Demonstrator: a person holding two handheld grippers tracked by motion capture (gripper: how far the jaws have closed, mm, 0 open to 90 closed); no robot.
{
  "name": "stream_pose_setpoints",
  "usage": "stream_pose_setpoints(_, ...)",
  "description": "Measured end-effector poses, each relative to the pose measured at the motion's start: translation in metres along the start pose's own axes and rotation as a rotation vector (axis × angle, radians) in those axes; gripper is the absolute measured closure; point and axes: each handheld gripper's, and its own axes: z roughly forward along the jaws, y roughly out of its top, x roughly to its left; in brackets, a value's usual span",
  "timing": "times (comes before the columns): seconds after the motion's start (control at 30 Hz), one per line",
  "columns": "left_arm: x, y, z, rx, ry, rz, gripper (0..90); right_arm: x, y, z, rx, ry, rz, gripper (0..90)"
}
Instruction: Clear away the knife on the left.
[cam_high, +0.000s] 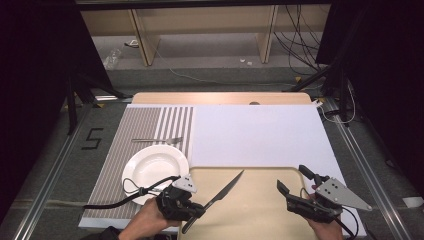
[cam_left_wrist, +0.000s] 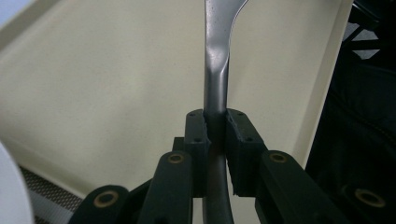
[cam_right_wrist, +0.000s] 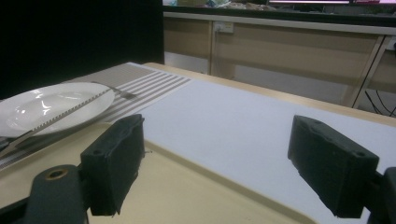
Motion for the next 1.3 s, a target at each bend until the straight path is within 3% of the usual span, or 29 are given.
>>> stream_pose_setpoints(0.8, 0.002, -0.002, 0.027, 0.1, -0.014, -0.041, 79.4, 0.0, 0.0, 0.0, -0.001, 0.0, 0.001, 19.6)
stream_pose_setpoints(1.3, 0.003, -0.005, 0.039, 0.175, -0.013, -0.04, 79.3, 0.0, 0.0, 0.001, 0.0, 0.003, 0.0, 19.7)
